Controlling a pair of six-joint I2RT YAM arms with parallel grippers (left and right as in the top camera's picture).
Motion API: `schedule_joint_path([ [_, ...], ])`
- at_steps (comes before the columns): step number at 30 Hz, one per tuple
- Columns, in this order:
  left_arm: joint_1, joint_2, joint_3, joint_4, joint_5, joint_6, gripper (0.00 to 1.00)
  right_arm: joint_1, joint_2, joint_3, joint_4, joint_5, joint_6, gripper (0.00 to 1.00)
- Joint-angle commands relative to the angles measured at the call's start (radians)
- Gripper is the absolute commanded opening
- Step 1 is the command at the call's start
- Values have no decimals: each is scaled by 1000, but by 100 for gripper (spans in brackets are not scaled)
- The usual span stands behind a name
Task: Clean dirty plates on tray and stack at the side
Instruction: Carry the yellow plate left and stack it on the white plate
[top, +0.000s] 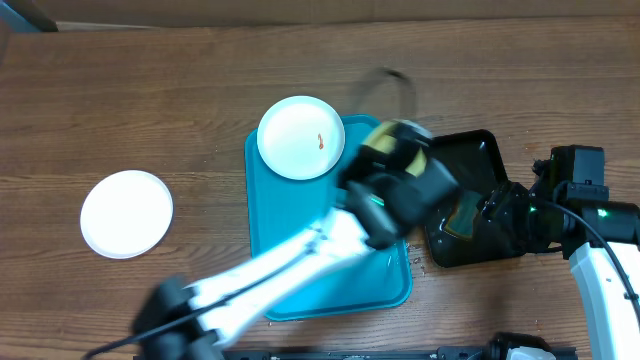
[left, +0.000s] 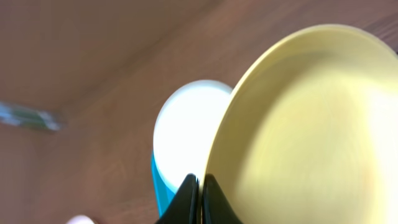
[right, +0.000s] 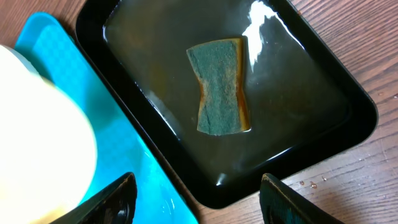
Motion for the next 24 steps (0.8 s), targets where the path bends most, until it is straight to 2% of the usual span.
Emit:
schedule_joint_path([
  [1, 221, -177, 16, -130, 344, -270, 4, 1, -5, 16, 5, 3, -4, 65],
  [4, 427, -237, 16, -247, 496, -269, 4, 1, -5, 16, 5, 3, -4, 65],
  [7, 641, -261, 16, -327, 537, -226, 4, 1, -5, 16, 5, 3, -4, 65],
  [8, 731, -263, 16, -350, 563, -205, 4, 1, -5, 16, 5, 3, -4, 65],
  [9, 879, -262, 13, -379, 616, -170, 4, 1, -5, 16, 3, 3, -4, 65],
  [11, 1049, -261, -6, -389, 688, -136, 5, 1, -5, 16, 2, 3, -4, 65],
  [17, 1498, -261, -166, -307, 779, -127, 4, 1, -5, 16, 1, 2, -4, 65],
  [20, 1648, -260, -275, -215, 833, -157, 4, 1, -5, 16, 2, 2, -3, 65],
  [24, 1759, -255, -396, -91, 854, -161, 4, 1, -5, 16, 2, 2, -3, 65],
])
